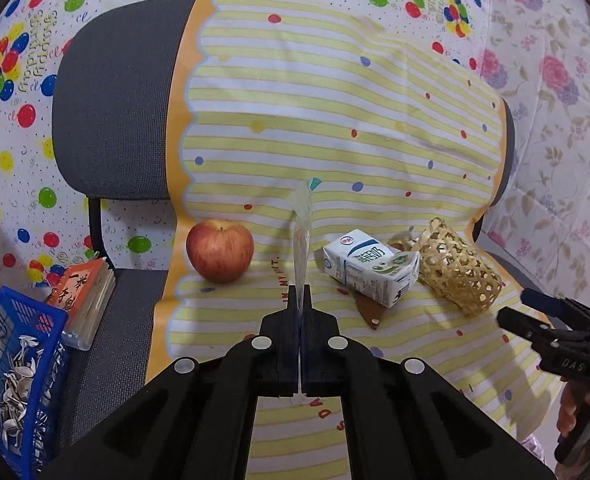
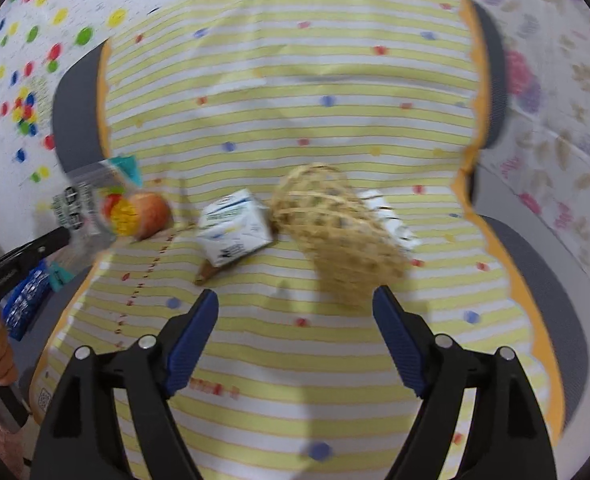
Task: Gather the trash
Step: 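Grasp the mango snack bag with the left tool while the right tool grasps the white milk carton, then carry the snack bag and milk carton over the pink bin and open both tools, then move both open tools back over the chair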
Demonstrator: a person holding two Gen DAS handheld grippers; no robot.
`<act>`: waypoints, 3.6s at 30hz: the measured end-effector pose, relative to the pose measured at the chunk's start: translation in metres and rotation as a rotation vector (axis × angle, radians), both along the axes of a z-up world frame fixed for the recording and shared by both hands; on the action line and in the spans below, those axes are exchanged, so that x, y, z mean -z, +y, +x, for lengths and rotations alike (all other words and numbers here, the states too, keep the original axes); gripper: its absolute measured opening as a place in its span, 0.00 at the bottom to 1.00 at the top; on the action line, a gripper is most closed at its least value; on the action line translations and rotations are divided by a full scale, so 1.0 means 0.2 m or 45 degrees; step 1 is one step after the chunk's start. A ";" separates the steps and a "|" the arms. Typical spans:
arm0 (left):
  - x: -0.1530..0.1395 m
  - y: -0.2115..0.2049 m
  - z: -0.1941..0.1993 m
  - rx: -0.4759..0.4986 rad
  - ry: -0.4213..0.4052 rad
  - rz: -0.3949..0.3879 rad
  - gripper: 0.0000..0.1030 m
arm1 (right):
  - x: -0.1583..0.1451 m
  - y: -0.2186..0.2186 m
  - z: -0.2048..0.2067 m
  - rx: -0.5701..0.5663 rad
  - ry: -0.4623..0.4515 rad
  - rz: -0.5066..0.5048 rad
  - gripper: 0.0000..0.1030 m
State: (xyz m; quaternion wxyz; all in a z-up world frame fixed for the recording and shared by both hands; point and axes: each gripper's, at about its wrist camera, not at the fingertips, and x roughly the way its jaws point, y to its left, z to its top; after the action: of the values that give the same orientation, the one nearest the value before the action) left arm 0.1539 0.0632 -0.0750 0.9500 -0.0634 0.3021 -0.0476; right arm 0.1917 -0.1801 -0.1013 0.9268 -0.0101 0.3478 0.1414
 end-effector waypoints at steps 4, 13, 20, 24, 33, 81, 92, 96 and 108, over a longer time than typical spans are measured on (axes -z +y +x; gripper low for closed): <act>0.02 0.02 0.03 0.001 0.009 -0.003 0.00 | 0.03 0.15 0.11 -0.082 -0.009 -0.021 0.76; 0.05 0.06 0.10 -0.011 0.029 -0.024 0.00 | 0.12 0.38 0.40 -0.183 0.024 -0.134 0.76; 0.07 0.05 0.12 -0.002 0.045 -0.031 0.00 | 0.18 0.41 0.52 -0.173 0.068 -0.213 0.76; 0.07 0.05 0.10 -0.001 0.044 -0.027 0.00 | 0.20 0.42 0.52 -0.196 0.098 -0.214 0.70; 0.00 0.01 0.02 0.019 0.010 -0.023 0.00 | -0.07 0.28 0.19 -0.134 -0.056 -0.056 0.65; 0.14 -1.49 -0.99 1.131 0.034 0.008 0.01 | 0.01 -1.00 -1.68 0.850 0.014 0.009 0.66; 0.20 -1.58 -0.92 1.136 0.135 0.016 0.49 | 0.16 -1.10 -1.60 0.877 0.108 0.029 0.69; 0.17 -1.49 -0.89 1.053 0.117 0.035 0.49 | 0.11 -1.11 -1.62 0.892 0.071 0.036 0.69; 0.07 -1.10 -0.74 0.763 0.052 0.053 0.49 | -0.04 -0.91 -1.39 0.679 -0.011 0.075 0.69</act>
State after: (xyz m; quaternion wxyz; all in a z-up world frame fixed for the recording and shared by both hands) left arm 0.0050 -0.1570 -0.0896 0.8885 0.0469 0.3273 -0.3182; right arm -0.0858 -0.3629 -0.0942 0.9327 0.1081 0.3300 -0.0977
